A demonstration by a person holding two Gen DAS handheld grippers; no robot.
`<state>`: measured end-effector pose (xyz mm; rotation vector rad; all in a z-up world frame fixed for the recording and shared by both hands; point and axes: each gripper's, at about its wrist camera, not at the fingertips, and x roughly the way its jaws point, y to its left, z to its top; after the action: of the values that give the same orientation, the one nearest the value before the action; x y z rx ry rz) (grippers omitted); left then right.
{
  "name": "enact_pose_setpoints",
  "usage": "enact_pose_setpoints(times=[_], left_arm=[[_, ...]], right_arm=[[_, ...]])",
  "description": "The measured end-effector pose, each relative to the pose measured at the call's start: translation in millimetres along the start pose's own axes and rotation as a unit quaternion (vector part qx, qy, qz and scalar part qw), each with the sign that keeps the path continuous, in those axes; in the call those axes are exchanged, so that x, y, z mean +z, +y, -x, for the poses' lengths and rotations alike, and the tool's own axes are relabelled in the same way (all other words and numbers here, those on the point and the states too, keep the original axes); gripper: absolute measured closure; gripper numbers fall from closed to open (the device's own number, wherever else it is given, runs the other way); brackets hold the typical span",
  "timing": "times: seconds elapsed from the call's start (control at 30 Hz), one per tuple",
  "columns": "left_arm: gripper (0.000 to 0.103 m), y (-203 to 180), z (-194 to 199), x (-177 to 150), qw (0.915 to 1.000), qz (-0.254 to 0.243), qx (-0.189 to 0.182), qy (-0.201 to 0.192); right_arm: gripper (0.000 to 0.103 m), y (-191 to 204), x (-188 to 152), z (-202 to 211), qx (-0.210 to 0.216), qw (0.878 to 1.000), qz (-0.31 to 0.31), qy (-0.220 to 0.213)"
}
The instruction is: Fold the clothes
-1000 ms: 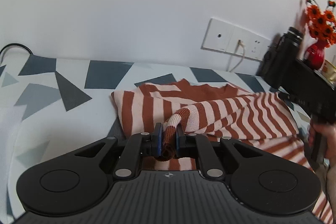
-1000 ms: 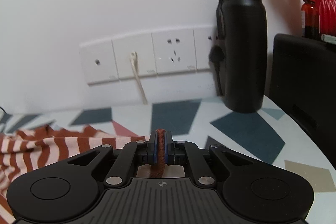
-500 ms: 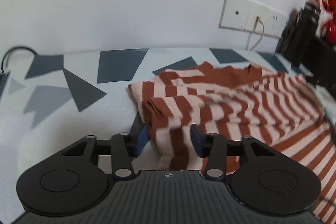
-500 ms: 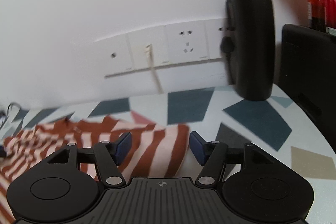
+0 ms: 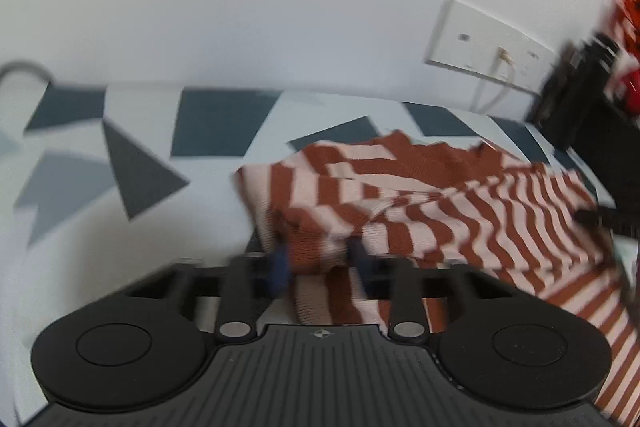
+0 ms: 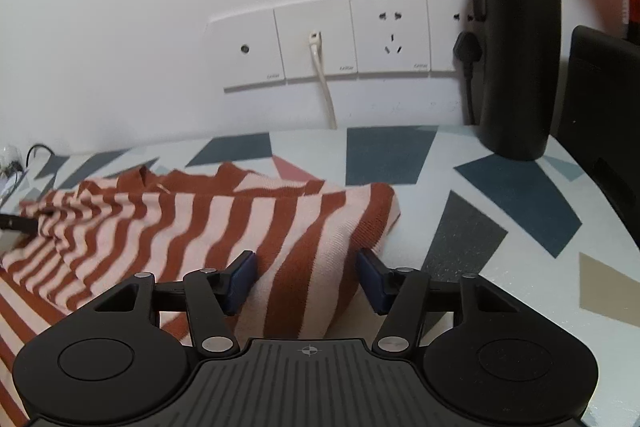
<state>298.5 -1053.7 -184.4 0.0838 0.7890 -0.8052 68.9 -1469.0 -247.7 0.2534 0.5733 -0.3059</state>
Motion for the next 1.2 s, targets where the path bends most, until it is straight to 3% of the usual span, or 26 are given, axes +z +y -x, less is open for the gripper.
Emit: enact_pose_setpoints(times=[0.13, 0.23, 0.37, 0.43, 0.5, 0.63, 0.73, 0.83, 1.0, 1.1, 1.2], left_arm=[[0.085, -2, 10, 1, 0.9995, 0.022, -0.023, 0.002], [0.087, -3, 18, 2, 0.9984, 0.038, -0.041, 0.003], [0.087, -5, 29, 3, 0.9961, 0.06, -0.064, 0.005], [0.087, -3, 24, -1, 0.9976, 0.053, -0.041, 0.019], [0.087, 3, 14, -5, 0.9967, 0.065, -0.036, 0.034], [0.087, 9, 11, -14, 0.9912, 0.101, -0.07, 0.049], [0.087, 10, 21, -16, 0.9911, 0.1, -0.073, 0.049], [0.087, 5, 23, -18, 0.9959, 0.063, -0.043, 0.048], [0.087, 6, 14, -15, 0.9954, 0.081, -0.045, 0.025], [0.087, 8, 14, -8, 0.9934, 0.101, -0.054, 0.008], [0.087, 7, 14, -7, 0.9941, 0.096, -0.048, 0.011]], right_arm=[[0.087, -5, 0, 2, -0.005, 1.0, 0.007, -0.013], [0.09, -13, 3, 8, -0.007, 1.0, -0.01, -0.026], [0.089, -18, 5, 10, -0.015, 1.0, -0.013, -0.024], [0.085, -15, 3, 9, -0.023, 1.0, -0.003, -0.018], [0.089, -12, 2, 10, -0.026, 0.999, 0.011, -0.021], [0.091, -19, 4, 16, -0.016, 0.999, -0.004, -0.029], [0.091, -24, 3, 14, -0.018, 0.999, -0.01, -0.027], [0.086, -23, 2, 8, -0.024, 0.999, -0.005, -0.02], [0.082, -10, 3, 24, -0.032, 0.998, 0.038, -0.045], [0.082, 4, 5, 43, -0.008, 0.994, 0.089, -0.058], [0.081, 21, 1, 52, 0.023, 0.987, 0.151, -0.041]])
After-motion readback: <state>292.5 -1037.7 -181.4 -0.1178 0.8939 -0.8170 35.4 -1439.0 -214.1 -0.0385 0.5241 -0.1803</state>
